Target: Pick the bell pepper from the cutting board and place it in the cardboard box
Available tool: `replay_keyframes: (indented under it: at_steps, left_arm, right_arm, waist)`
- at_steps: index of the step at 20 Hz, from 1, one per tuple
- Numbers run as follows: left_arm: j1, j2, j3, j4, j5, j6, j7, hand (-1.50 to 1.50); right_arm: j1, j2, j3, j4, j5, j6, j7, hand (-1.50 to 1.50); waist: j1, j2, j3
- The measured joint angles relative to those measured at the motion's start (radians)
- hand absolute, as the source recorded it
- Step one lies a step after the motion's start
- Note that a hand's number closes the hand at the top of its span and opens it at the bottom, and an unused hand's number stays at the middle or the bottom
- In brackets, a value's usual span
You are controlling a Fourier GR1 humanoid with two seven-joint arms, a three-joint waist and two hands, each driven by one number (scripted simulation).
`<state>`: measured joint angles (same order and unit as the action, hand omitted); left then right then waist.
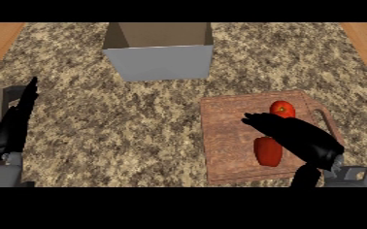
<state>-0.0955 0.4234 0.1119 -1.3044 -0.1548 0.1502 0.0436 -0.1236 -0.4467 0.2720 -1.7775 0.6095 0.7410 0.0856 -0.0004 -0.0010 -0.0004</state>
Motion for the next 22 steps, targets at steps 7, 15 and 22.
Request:
replay_keyframes:
  at_steps: [7, 15, 22]
  left_arm:
    - [-0.015, -0.041, 0.002, 0.013, -0.039, 0.009, -0.005, 0.0]
    - [0.005, -0.043, 0.018, -0.039, -0.048, -0.02, 0.02, 0.0]
    - [0.004, -0.04, 0.041, -0.048, -0.05, -0.041, 0.029, 0.0]
  right_arm:
    - [-0.001, 0.061, 0.031, 0.044, 0.091, 0.014, 0.067, -1.5]
    - [-0.025, 0.08, 0.05, 0.172, 0.254, -0.207, -0.048, 1.5]
    - [-0.05, 0.1, 0.041, 0.214, 0.365, -0.369, -0.102, 1.5]
  waist:
    - [0.0, 0.001, 0.0]
    - [0.004, -0.003, -0.003]
    - [0.001, -0.004, -0.005]
